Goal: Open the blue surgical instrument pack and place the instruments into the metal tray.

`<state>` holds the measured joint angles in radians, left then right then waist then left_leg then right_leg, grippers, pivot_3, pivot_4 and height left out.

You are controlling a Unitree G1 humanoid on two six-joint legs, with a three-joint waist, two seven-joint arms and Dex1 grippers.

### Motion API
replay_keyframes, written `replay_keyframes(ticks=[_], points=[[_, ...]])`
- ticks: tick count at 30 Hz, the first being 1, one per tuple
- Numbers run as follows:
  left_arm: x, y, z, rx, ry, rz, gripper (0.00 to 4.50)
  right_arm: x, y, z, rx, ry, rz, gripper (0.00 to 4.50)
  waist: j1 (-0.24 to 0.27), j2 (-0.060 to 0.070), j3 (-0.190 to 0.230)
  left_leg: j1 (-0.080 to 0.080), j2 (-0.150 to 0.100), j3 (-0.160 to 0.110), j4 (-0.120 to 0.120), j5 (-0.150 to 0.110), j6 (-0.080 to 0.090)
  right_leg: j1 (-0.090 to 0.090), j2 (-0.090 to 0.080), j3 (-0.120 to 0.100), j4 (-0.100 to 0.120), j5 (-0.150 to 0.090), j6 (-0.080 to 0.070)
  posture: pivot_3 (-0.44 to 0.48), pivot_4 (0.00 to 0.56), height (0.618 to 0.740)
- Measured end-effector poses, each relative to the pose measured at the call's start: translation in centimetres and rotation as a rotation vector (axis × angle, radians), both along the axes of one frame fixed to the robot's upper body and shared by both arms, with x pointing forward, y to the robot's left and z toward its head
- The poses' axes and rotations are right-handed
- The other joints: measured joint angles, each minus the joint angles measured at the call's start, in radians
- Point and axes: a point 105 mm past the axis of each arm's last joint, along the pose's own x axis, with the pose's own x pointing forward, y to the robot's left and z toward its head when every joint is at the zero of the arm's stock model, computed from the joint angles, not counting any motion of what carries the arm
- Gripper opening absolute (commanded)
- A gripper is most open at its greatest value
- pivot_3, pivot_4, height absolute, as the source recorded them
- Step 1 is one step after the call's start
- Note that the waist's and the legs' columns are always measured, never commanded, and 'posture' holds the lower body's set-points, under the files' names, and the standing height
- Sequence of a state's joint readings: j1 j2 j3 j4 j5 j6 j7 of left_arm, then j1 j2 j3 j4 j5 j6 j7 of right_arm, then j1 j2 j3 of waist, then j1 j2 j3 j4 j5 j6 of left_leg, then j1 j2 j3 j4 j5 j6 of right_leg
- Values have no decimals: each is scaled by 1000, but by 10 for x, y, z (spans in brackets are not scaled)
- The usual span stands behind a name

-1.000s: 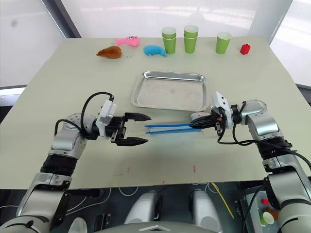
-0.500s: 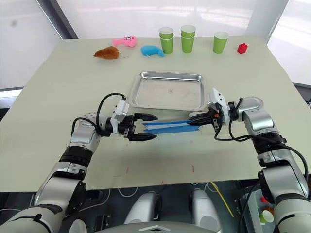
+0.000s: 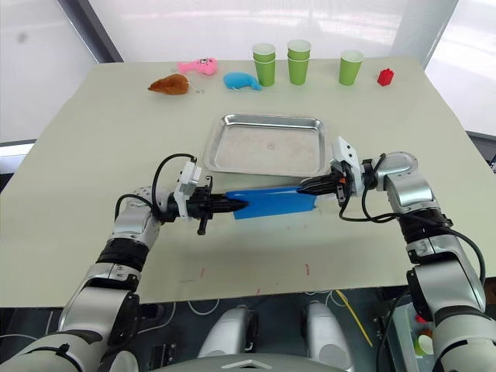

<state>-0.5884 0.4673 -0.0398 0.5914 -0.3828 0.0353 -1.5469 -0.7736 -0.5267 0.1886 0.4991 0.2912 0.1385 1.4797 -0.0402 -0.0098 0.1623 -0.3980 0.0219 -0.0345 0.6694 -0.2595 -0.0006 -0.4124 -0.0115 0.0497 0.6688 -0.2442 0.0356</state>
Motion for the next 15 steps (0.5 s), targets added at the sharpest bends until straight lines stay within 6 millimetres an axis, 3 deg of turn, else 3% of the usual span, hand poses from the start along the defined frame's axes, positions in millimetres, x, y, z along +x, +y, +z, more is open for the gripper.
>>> replay_keyframes(ticks=[1,5,6,7,10,11,13,15], points=[[0,0,0,-2,1,3,34,1,1,0,6,-11,-5,0,0,0,0,0,0,0,0,0,0,0,0,0,0,0,0,0,150,740],[-2,1,0,-2,-4,4,0,5,-1,3,35,-21,-36,1194,0,0,0,0,0,0,0,0,0,0,0,0,0,0,0,0,150,740],[-3,0,1,-2,-9,1,0,6,-8,6,52,-2,-63,1836,2,0,0,0,0,0,0,0,0,0,-1,0,0,0,0,0,150,740],[-3,0,1,-2,-9,1,0,6,-8,6,52,-2,-63,2004,3,0,0,0,0,0,0,0,0,0,-1,0,0,0,0,0,150,740],[-5,3,1,3,-15,2,0,13,-29,17,107,12,-165,3363,5,0,0,0,-1,0,0,0,0,0,-2,0,0,0,0,0,150,740],[-5,3,1,3,-17,0,0,14,-31,19,117,11,-181,3506,5,0,0,0,-1,0,0,0,0,0,-2,0,0,0,0,0,150,740],[-5,2,3,4,-25,-5,0,22,-46,24,156,6,-283,4405,5,0,0,0,-1,0,0,0,0,0,-2,-1,0,0,0,0,150,740],[-5,3,3,5,-25,-4,0,28,-60,23,174,15,-368,4459,4,0,0,0,-1,0,0,0,0,0,-2,-1,0,0,0,0,150,740]])
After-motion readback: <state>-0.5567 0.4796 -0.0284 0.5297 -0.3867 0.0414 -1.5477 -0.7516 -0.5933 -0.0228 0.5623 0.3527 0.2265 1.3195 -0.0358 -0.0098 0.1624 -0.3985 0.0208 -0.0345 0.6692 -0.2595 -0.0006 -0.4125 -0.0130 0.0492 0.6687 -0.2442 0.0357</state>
